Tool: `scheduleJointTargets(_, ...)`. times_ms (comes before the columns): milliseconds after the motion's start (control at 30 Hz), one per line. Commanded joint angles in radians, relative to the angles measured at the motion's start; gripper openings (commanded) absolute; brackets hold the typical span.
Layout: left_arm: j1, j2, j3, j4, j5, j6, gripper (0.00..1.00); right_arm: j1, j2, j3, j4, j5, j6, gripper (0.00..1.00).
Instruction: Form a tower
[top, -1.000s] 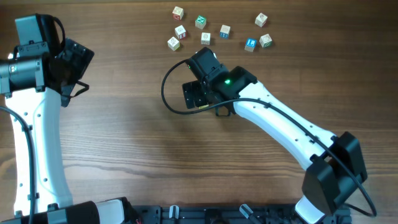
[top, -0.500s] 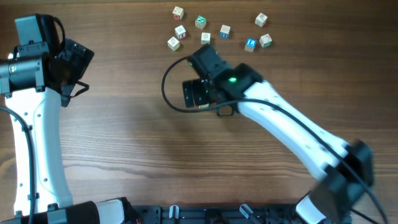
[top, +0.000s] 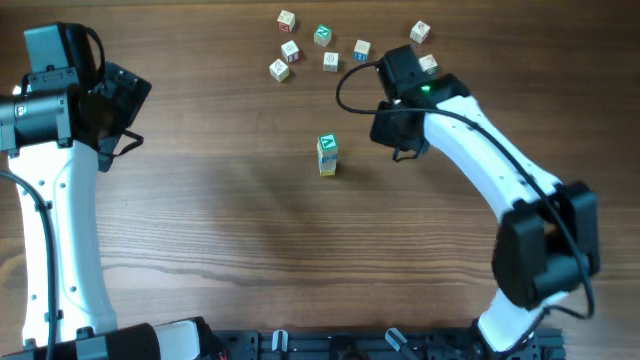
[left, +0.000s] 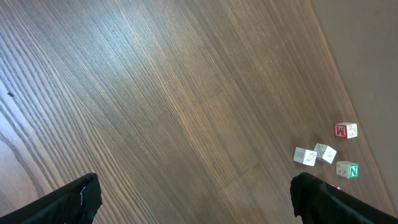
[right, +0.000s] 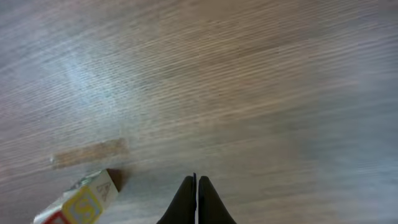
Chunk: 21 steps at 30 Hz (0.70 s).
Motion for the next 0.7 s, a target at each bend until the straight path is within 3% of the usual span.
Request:
scheduleJointTargets(0, 0.005, -0.013, 0.008, 0.003, -0.006, -0.005, 1.00, 0.002, 0.094, -0.003, 0.023, -0.102, 0.010, 0.05)
scheduleJointTargets(233, 0.005, -0.013, 0.007, 0.003, -0.006, -0.005, 1.00, 0.002, 0.140, -0.004, 0.070, -0.199, 0.011, 0.05)
scheduleJointTargets(333, 0.005, -0.013, 0.007, 0.003, -0.006, -0.005, 1.00, -0.025, 0.140, -0.004, 0.066, -0.277, 0.109, 0.04)
scheduleJointTargets(500, 0.005, -0.013, 0.007, 0.003, -0.006, -0.005, 1.00, -0.110, 0.140, -0.004, 0.076, -0.454, -0.013, 0.04)
scheduleJointTargets(667, 0.005, -0.013, 0.007, 0.003, -0.006, -0.005, 1.00, -0.110, 0.141, -0.113, 0.165, -0.520, 0.011, 0.04)
